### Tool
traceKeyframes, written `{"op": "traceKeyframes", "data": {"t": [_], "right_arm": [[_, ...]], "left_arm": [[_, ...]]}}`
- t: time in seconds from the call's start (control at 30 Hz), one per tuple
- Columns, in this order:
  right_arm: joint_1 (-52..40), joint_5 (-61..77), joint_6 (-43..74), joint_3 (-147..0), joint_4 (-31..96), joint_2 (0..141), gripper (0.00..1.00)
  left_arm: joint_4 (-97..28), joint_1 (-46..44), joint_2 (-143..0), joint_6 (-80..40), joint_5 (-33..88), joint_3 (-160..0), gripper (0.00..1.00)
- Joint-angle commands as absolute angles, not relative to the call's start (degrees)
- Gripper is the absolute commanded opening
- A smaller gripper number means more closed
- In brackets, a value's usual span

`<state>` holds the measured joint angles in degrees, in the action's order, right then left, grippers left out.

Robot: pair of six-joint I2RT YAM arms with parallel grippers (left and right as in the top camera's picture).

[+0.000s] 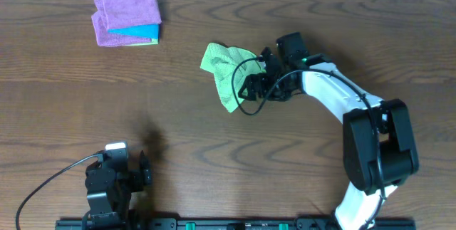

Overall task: Fold the cloth
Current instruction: 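Carry the green cloth left toward table center with the right gripper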

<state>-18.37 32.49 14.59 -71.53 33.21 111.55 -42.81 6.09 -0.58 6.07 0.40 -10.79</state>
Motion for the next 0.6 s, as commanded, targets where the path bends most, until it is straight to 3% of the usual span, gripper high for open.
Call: {"op": "traceKeyframes", "data": {"t": [0.0, 0.4, 0.57], "right_arm": [[-20.93, 34.98, 18.5, -70.32, 30.68, 110.26, 0.84], [-24.84, 31.66, 23.0, -70.26, 21.8, 110.76, 0.8], [-25.08, 31.48, 23.83, -70.24, 21.17, 111.48, 0.73]], "left_arm": [[-43.4, 5.8, -0.21, 6.66, -0.58, -9.58, 0.95], [-43.4, 5.8, -0.21, 6.66, -0.58, -9.58, 0.95], [-43.4, 5.8, -0.21, 6.66, -0.58, -9.58, 0.95]]}}
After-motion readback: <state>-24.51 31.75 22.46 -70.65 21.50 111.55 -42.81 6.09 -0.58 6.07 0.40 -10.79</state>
